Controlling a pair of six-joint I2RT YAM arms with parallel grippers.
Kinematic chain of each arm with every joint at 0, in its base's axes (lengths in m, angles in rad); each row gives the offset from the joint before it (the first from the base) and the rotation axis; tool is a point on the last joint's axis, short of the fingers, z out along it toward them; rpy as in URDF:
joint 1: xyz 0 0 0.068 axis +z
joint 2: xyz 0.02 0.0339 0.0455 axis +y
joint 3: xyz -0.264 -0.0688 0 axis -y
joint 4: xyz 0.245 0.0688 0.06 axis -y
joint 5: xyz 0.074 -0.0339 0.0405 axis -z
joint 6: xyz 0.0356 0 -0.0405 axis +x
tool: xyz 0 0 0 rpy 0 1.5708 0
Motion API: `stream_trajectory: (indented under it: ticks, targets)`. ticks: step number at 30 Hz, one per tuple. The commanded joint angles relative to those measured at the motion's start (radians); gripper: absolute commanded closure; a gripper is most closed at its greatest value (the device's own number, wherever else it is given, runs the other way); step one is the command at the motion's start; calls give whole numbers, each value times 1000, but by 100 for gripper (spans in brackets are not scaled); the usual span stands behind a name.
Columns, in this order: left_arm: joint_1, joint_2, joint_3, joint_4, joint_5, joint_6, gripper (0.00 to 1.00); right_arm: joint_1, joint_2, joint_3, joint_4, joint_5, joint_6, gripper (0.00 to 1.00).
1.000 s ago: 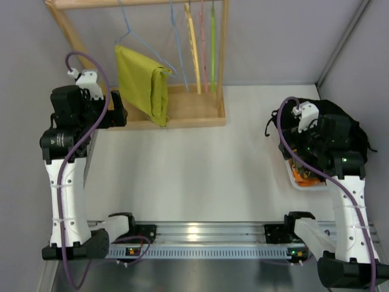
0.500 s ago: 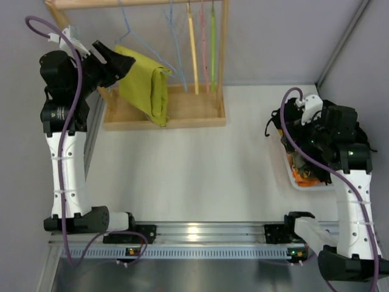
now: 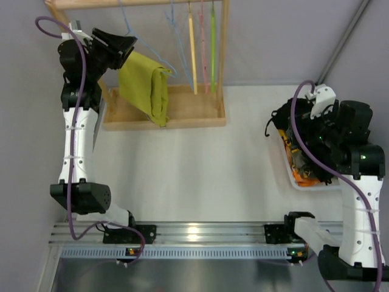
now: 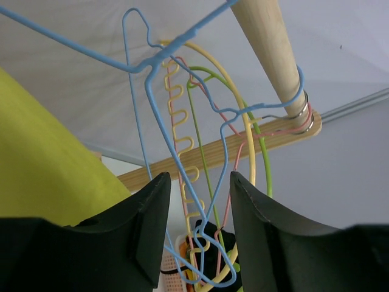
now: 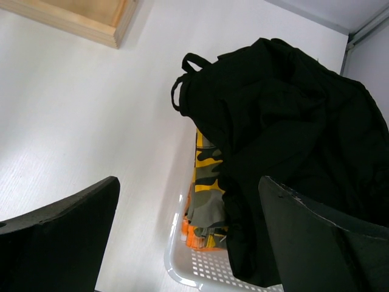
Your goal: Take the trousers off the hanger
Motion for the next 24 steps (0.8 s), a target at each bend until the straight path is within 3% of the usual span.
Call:
stream_trajectory:
  ticks: [1,11,15,24]
  targets:
    - [1,28,15,123,-37,-87,51,5,-4,48,-15,19,23,1]
    - [1,135,32,195,-51,-168,58,5,16,36,-10,25,23,1]
    - [1,155,-12,346,-49,-242,60,5,27,39,-13,31,17,1]
    - [-12,243,72,403,-65,-286,60,5,47,33,-10,37,14,1]
